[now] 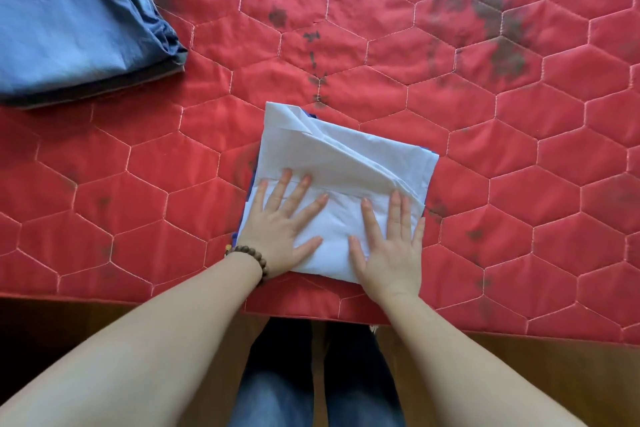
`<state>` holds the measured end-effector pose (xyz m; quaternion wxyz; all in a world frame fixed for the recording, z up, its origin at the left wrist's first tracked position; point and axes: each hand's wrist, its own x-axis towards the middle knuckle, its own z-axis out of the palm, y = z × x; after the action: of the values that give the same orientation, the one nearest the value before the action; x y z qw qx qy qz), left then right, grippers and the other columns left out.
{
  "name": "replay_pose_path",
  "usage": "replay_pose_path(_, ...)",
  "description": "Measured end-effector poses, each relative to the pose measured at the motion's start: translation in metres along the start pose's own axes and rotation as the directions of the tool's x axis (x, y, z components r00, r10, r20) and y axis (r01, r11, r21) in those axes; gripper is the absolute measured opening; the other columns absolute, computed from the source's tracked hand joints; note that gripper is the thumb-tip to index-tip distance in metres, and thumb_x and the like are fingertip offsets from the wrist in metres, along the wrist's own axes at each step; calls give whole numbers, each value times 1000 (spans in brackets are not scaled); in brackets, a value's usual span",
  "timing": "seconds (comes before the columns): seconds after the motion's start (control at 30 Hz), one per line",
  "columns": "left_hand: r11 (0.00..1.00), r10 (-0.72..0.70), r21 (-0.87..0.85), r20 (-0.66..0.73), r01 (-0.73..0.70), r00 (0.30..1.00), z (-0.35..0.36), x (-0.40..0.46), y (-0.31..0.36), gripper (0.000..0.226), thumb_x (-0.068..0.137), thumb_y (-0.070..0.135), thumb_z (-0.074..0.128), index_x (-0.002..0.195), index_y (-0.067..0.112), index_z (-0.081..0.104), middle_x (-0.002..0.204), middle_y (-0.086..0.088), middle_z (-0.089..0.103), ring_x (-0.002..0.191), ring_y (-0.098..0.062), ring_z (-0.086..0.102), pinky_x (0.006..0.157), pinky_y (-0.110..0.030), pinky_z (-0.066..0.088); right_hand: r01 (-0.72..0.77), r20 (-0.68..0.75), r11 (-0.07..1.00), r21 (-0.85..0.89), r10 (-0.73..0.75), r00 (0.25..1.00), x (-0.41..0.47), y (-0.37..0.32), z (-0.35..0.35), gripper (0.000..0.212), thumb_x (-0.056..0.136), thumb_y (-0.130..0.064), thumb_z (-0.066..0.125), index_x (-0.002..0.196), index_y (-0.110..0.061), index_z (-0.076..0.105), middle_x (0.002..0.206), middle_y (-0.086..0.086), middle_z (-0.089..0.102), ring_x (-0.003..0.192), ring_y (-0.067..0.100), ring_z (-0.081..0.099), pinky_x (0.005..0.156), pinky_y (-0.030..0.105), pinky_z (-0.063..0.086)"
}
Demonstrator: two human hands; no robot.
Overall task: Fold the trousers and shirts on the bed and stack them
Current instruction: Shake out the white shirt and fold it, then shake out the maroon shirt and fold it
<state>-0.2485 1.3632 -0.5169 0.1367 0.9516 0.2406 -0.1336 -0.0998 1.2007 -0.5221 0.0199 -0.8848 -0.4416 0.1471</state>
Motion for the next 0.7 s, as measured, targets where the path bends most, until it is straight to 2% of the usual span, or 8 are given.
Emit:
replay_pose_path(0.1, 999, -11, -41, 108, 16, 994, -15, 7, -6, 65, 89, 55, 36, 148, 44, 12, 159, 6, -8, 146, -24, -17, 116, -50, -9, -16, 130, 1000, -2, 16, 991, 3, -1, -12, 65, 93, -57, 29, 151, -37, 9, 160, 10, -10, 147, 24, -13, 117, 53, -5)
replay_pose_path(0.17, 993, -20, -110, 179, 40, 984, -33, 11, -6, 67, 90, 45, 45, 149, 41, 13, 160, 8, -7, 146, -21, -15, 117, -48, -7, -32, 229, 999, -5, 32, 973, 7, -3, -25, 64, 95, -57, 27, 151, -39, 3, 159, 7, -17, 146, 22, -18, 117, 52, -9)
replay_pose_path(0.23, 977, -62, -190, 174, 95, 983, -56, 9, 0, 69, 91, 40, 48, 151, 34, 14, 161, 5, 3, 147, -18, -3, 118, -45, 3, -33, 289, 999, -11, 34, 957, 10, -5, -45, 61, 96, -56, 25, 151, -39, 5, 160, 5, -16, 147, 20, -15, 117, 51, -8)
replay_pose_path(0.33, 952, -184, -240, 37, 187, 982, -99, -1, 14, 68, 91, 39, 49, 151, 26, 19, 155, -1, 24, 138, -21, 29, 114, -36, 18, -6, 270, 999, 41, -5, 963, 12, -8, -90, 58, 98, -53, 25, 151, -36, 9, 161, 1, -7, 148, 20, -6, 118, 49, -4)
replay_pose_path(0.37, 945, -227, -242, 4, 221, 974, -116, -5, 19, 67, 92, 40, 48, 151, 25, 20, 154, -3, 27, 135, -22, 34, 114, -35, 19, 16, 261, 998, 60, -32, 965, 13, -10, -108, 58, 99, -51, 25, 152, -35, 9, 161, 1, -4, 148, 21, -4, 119, 48, -3)
replay_pose_path(0.57, 873, -438, -304, -141, 382, 888, -189, -8, 22, 63, 93, 42, 45, 150, 23, 25, 154, -4, 28, 144, -20, 22, 116, -40, 18, 123, 126, 980, 156, -143, 982, 43, -32, -189, 59, 99, -42, 38, 152, -30, 17, 161, 6, 5, 148, 25, 5, 119, 47, 5)
replay_pose_path(0.7, 853, -485, -334, -225, 401, 845, -224, 16, -1, 61, 93, 43, 44, 148, 23, 30, 155, -3, 28, 145, -19, 20, 116, -41, 17, 154, 53, 957, 245, -172, 984, 85, -61, -217, 58, 96, -32, 47, 150, -26, 26, 161, 6, 8, 147, 24, 10, 118, 47, 6)
